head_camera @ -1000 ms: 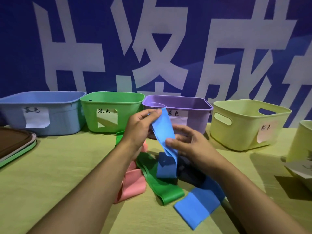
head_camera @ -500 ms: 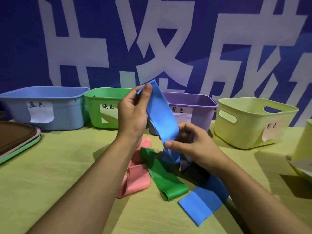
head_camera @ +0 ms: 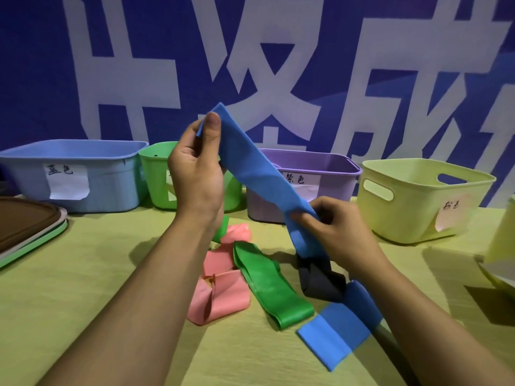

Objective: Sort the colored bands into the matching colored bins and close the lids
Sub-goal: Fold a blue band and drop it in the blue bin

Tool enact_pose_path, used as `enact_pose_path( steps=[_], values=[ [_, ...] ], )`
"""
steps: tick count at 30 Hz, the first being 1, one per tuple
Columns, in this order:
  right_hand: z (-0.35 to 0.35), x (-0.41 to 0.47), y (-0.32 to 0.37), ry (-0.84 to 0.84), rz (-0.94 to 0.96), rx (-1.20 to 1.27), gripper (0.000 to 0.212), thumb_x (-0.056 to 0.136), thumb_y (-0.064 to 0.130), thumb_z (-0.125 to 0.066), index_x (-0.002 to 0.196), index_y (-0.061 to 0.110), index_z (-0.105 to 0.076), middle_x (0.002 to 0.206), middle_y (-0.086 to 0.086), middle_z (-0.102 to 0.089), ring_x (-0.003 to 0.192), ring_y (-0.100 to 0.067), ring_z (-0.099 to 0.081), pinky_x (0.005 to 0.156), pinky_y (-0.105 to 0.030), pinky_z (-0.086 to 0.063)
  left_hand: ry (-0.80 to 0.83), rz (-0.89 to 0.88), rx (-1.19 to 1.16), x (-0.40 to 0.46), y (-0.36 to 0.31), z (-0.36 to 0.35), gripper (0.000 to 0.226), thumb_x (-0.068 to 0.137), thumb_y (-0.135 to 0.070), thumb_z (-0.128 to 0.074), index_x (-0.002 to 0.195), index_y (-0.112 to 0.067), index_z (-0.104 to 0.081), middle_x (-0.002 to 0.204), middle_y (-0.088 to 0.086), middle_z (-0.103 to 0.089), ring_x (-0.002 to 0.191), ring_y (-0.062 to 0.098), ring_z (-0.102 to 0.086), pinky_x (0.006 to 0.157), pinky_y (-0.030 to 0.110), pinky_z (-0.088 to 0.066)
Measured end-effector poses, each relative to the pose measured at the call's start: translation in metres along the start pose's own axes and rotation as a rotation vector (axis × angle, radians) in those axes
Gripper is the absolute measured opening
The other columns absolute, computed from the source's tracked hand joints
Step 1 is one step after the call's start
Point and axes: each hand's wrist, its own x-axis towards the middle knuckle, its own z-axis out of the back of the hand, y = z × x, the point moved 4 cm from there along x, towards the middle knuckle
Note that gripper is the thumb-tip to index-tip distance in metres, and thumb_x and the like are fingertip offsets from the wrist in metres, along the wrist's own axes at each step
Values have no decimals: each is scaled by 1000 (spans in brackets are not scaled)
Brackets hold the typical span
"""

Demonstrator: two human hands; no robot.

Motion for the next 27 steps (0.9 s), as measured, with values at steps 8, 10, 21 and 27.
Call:
enact_pose_path(
  steps=[8, 10, 21, 27],
  values=[
    [-13, -24, 35, 468, -296, 648, 26, 78, 25, -81, 97, 7, -76, 97, -15, -77, 83, -25, -73, 78, -43, -59, -89, -4, -57, 20, 5, 17, 19, 100, -36, -65, 89, -25, -75, 96, 2, -72, 97, 16, -65, 90, 42, -55],
    [-17, -34, 36, 717, -360, 635, 39, 85, 13, -81, 121, 6, -69, 117, -21, -73, 107, -39, -71, 95, -59, -53, -66, -6, -20, 16, 8, 14, 18, 101, -34, -63, 94, -22, -74, 93, 2, -75, 90, 16, -67, 90, 42, -55],
    [-20, -46, 46, 947, -247, 197, 25, 86, 14, -81, 110, 12, -77, 105, -3, -79, 97, -23, -76, 85, -36, -62, 135, 26, 147, -5, 26, -4, 15, 101, -32, -65, 97, -21, -73, 93, 2, -78, 87, 19, -68, 90, 56, -56],
    [-15, -38, 47, 822, -110, -261, 28, 73, 44, -90, 81, 23, -75, 67, 22, -69, 58, 3, -58, 58, -16, -47, 175, 20, 200, -10, 33, -9, 18, 101, -28, -65, 106, -14, -75, 95, 1, -78, 88, 12, -69, 86, 38, -56]
  ],
)
